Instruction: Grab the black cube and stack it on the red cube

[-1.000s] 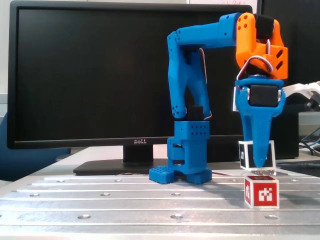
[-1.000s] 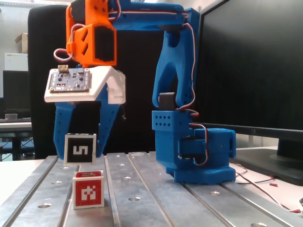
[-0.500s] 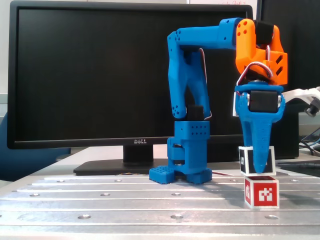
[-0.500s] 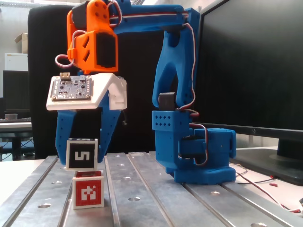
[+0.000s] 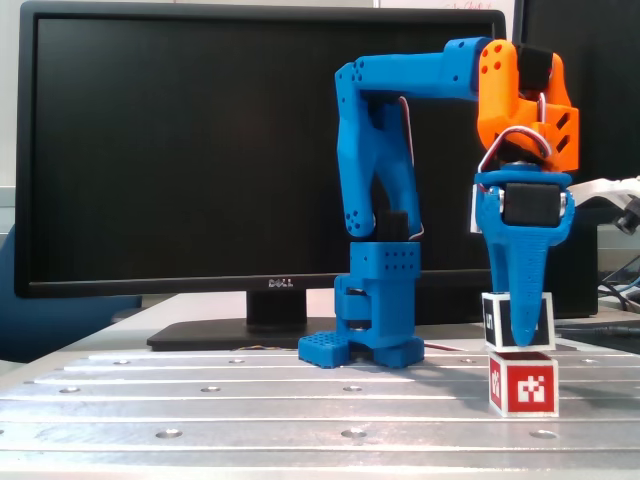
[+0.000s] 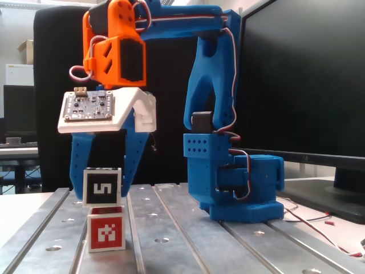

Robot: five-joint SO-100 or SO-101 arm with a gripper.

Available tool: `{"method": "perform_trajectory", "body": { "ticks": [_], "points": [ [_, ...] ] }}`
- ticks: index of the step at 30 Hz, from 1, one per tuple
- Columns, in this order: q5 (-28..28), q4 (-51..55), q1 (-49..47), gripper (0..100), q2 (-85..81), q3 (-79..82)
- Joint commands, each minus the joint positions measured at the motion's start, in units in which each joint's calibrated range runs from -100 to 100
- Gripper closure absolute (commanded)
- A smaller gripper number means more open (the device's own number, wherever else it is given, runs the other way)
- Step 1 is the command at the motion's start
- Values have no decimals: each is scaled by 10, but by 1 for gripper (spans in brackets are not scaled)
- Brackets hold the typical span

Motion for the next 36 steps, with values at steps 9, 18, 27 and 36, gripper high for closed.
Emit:
{"method": "perform_trajectory", "body": {
  "ticks": [9,18,27,36],
  "points": [
    [-2,-1,-3,83,-13,-2],
    [-2,-2,-3,83,-8,-2],
    [-2,-3,-3,83,-6,-2],
    [-2,-3,-3,83,-5,-2]
  ]
}}
